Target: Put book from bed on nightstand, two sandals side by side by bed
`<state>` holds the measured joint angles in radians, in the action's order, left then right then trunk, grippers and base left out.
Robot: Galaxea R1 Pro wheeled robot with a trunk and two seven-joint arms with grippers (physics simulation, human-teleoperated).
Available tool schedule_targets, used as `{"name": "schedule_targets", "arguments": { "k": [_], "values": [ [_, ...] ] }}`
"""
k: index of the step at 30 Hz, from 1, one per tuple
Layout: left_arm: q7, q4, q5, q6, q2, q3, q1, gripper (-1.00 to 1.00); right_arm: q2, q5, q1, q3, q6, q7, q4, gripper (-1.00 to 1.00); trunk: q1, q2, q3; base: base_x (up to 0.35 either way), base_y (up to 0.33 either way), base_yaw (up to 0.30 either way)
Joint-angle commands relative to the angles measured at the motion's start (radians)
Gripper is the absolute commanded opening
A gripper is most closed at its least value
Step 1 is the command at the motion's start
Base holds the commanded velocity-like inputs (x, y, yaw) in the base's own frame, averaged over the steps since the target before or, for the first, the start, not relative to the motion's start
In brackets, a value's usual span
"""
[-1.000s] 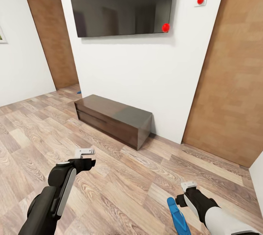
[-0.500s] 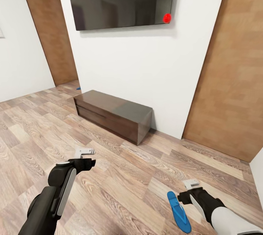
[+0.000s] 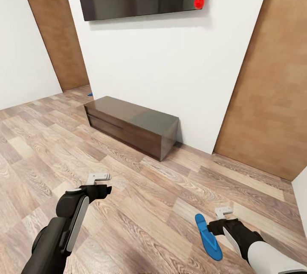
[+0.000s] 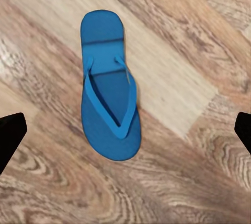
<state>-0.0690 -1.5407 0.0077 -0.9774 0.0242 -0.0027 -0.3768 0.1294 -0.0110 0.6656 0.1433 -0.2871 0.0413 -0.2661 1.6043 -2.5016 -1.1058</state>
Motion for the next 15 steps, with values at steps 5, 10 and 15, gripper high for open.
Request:
{"name": "schedule_targets", "arguments": {
  "k": [5, 10, 15],
  "values": [
    [-0.005, -0.001, 0.001, -0.004, 0.001, 0.0, -0.001, 1.0, 0.001, -0.001, 0.0, 0.007, 0.0, 0.003, -0.002, 1.0, 0.002, -0.002, -0.028, 0.0, 0.0, 0.0],
    [-0.004, -0.001, 0.001, -0.004, 0.001, -0.001, -0.001, 1.0, 0.001, -0.001, 0.0, 0.007, 0.005, 0.003, -0.002, 1.0, 0.004, -0.003, -0.056, 0.0, 0.0, 0.0],
    [-0.003, -0.001, 0.001, -0.004, 0.004, 0.0, -0.001, 1.0, 0.001, -0.003, 0.0, 0.008, 0.039, 0.003, -0.002, 1.0, 0.006, -0.004, -0.083, 0.0, 0.0, 0.0]
  ]
}}
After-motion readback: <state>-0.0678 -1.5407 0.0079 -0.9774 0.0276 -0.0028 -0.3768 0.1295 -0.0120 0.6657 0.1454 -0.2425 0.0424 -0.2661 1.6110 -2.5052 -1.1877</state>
